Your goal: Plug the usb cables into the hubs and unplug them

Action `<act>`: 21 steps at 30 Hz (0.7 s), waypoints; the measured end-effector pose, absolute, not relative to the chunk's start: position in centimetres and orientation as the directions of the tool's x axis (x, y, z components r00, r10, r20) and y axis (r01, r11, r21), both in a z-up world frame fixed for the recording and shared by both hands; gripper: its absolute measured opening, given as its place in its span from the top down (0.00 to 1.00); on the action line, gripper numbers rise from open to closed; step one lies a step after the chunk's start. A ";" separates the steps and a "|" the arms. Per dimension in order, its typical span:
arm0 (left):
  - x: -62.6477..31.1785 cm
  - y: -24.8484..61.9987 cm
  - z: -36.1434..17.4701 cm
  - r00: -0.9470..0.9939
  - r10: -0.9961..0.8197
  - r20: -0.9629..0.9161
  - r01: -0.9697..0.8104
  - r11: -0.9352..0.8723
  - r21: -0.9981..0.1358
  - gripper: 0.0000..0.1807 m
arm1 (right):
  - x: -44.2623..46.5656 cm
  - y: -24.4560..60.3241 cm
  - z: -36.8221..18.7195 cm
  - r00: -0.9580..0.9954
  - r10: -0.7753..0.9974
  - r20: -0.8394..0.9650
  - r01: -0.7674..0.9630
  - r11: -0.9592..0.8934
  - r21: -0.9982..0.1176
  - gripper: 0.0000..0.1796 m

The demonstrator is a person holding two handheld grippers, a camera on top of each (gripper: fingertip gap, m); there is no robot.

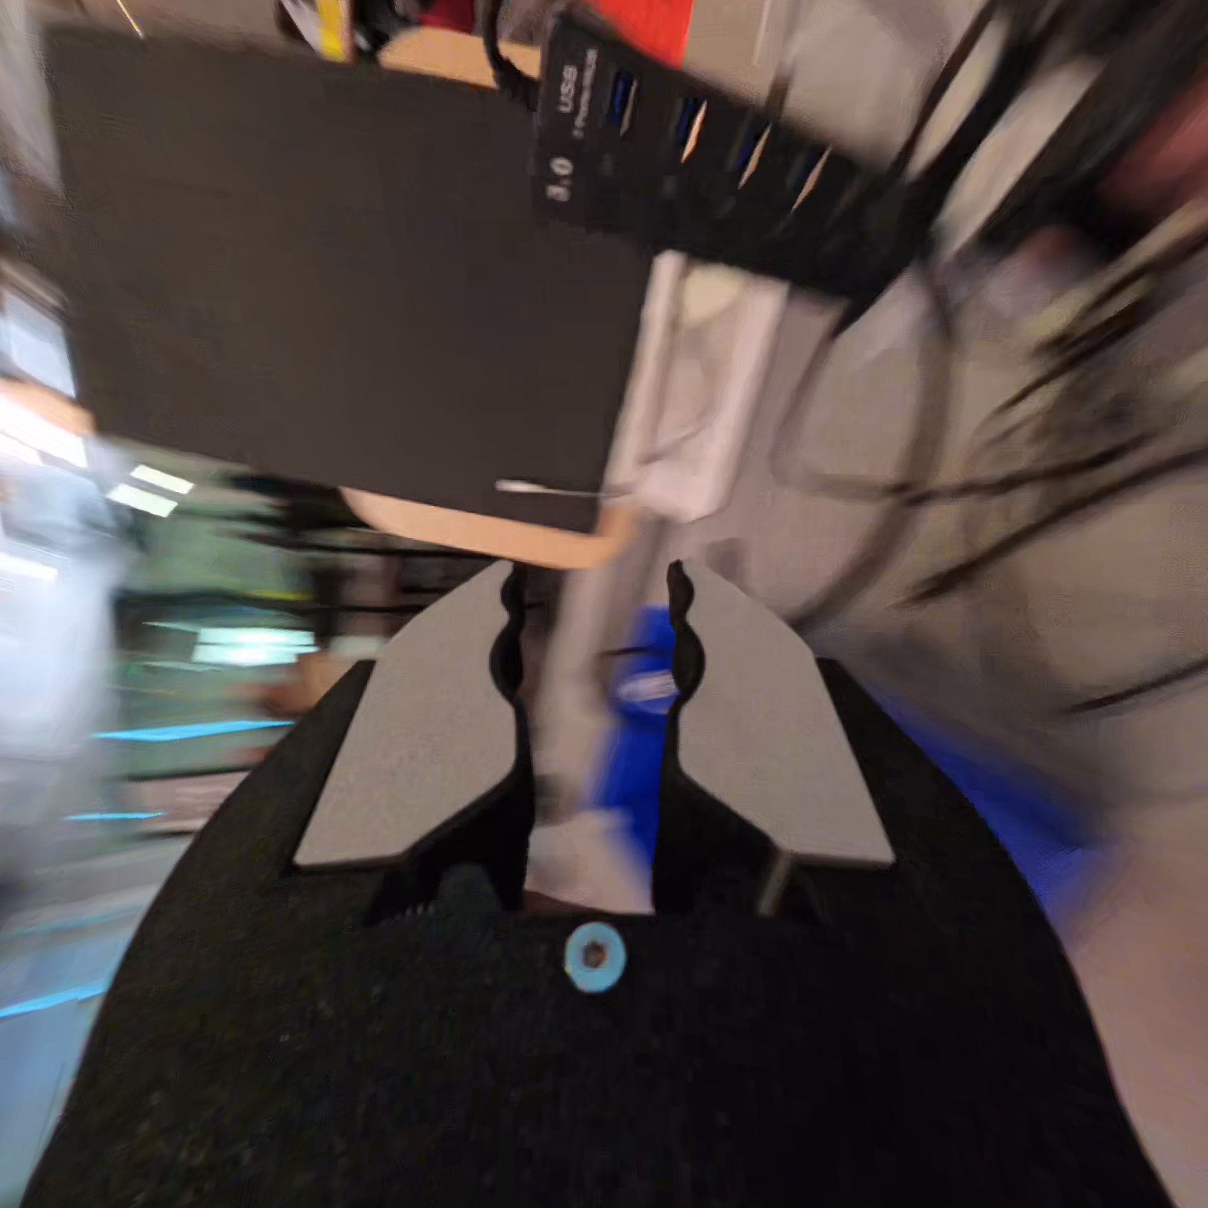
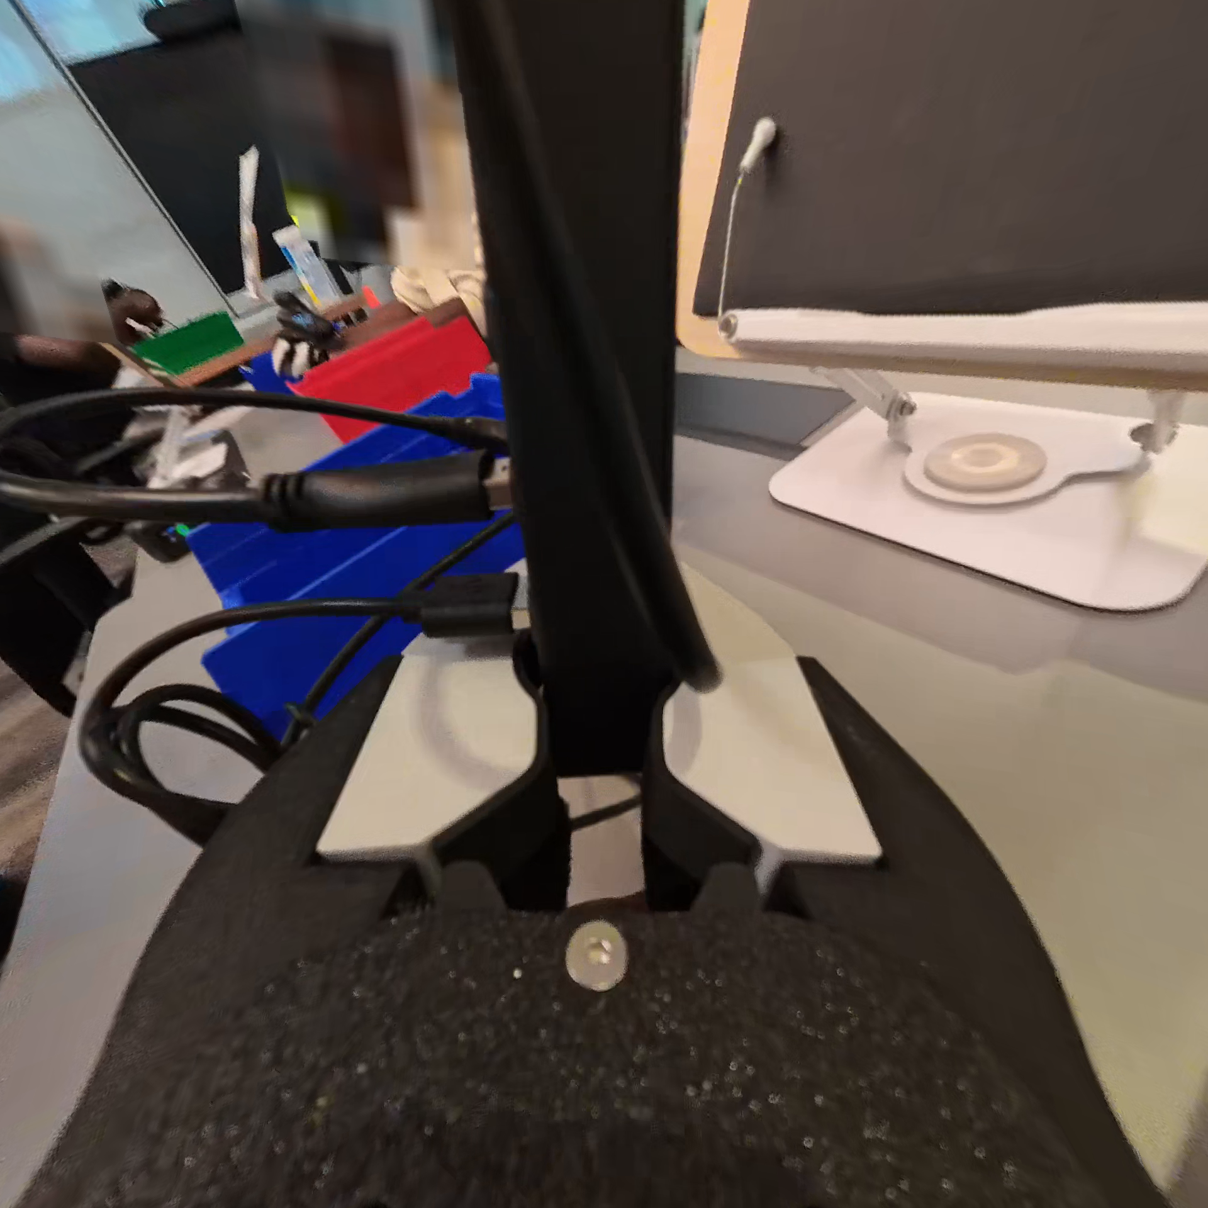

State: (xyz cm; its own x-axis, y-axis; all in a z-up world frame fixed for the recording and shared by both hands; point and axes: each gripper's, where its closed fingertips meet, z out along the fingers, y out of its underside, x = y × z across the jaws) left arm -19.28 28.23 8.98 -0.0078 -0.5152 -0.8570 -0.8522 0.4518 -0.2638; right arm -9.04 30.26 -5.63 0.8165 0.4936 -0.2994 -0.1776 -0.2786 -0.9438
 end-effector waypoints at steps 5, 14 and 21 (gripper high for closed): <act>-18.9 18.2 0.5 0.417 -0.909 -0.027 -0.291 -0.105 -0.951 0.84 | -9.4 33.0 -7.5 0.791 0.527 -0.312 -0.224 -0.224 -0.948 0.84; -13.1 21.3 -7.3 0.545 -0.835 0.076 -0.155 -0.190 -0.970 0.84 | -10.4 31.6 -9.4 0.816 0.533 -0.223 -0.149 -0.178 -0.973 0.84; -11.6 22.5 -6.0 0.561 -0.828 0.022 -0.092 -0.088 -0.992 0.81 | -10.0 32.1 -9.8 0.805 0.527 -0.273 -0.183 -0.217 -0.959 0.84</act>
